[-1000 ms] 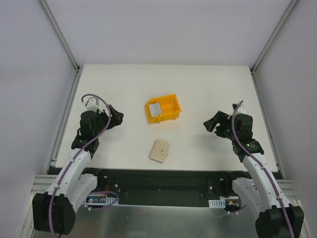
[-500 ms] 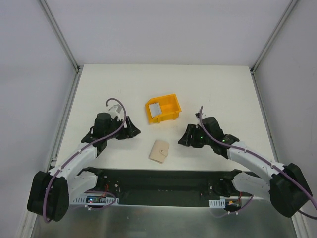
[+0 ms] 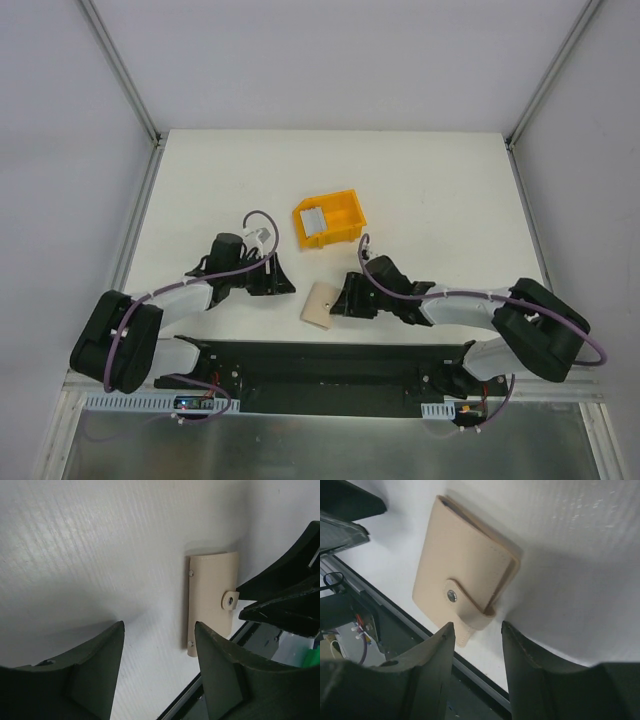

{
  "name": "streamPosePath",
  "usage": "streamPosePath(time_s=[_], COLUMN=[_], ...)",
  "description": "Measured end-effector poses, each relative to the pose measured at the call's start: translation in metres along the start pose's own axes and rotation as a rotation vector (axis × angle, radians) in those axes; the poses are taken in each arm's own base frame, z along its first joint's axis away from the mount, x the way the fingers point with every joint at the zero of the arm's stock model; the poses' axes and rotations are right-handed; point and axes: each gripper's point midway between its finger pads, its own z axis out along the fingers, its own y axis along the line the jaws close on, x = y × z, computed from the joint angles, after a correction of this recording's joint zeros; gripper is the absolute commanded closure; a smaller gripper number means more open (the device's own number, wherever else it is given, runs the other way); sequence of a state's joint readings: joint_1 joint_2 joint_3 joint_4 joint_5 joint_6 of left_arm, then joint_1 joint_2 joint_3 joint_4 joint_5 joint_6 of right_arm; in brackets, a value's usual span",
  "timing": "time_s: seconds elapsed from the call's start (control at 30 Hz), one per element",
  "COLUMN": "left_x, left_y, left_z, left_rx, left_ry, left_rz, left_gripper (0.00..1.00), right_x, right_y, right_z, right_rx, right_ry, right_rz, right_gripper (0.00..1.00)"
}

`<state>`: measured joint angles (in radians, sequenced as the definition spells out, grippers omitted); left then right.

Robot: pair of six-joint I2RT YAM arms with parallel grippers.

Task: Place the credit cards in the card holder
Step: Open the card holder at the center of the board.

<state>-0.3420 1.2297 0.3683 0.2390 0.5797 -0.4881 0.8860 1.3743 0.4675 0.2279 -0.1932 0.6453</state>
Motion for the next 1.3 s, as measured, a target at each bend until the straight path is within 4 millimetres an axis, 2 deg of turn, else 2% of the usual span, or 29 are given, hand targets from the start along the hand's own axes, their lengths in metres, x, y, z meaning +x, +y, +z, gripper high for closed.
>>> streamPosePath(time_s=[0.13,0.23,0.43,0.67,0.73,1.0,1.1,1.3], left_x=[0.012,0.015,0.026,0.034,0.034,0.037,0.038,0.037], left_y=[-0.002,-0.005,-0.011,-0.016,-0.018,-0.014,-0.013,-0.014], left_z=[0.008,0.01,0.019,0.023,0.023,0.024,0.024,0.024], left_rx=[0.053,0.095,0.18,0.25,0.259,0.237,0.232,0.234], left_ry=[0.052,0.058,0.1,0.13,0.131,0.137,0.139,0.142], left_rz=[-0.014,-0.016,-0.052,-0.088,-0.091,-0.115,-0.12,-0.121], left_gripper=[0.46,0.52,0.6,0.64,0.67,0.95,0.99,1.0], right_x=[0.005,0.007,0.003,-0.001,-0.002,-0.002,-0.002,-0.002], right_y=[0.012,0.018,0.022,0.025,0.026,0.027,0.027,0.027], right_z=[0.011,0.017,0.024,0.031,0.031,0.032,0.032,0.032], right_rx=[-0.023,-0.039,-0.052,-0.073,-0.077,-0.084,-0.085,-0.088], right_ry=[-0.002,-0.012,-0.045,-0.064,-0.066,-0.069,-0.069,-0.069], right_rz=[0.015,0.039,0.085,0.119,0.122,0.121,0.118,0.095], right_gripper=[0.59,0.62,0.64,0.65,0.65,0.65,0.65,0.65])
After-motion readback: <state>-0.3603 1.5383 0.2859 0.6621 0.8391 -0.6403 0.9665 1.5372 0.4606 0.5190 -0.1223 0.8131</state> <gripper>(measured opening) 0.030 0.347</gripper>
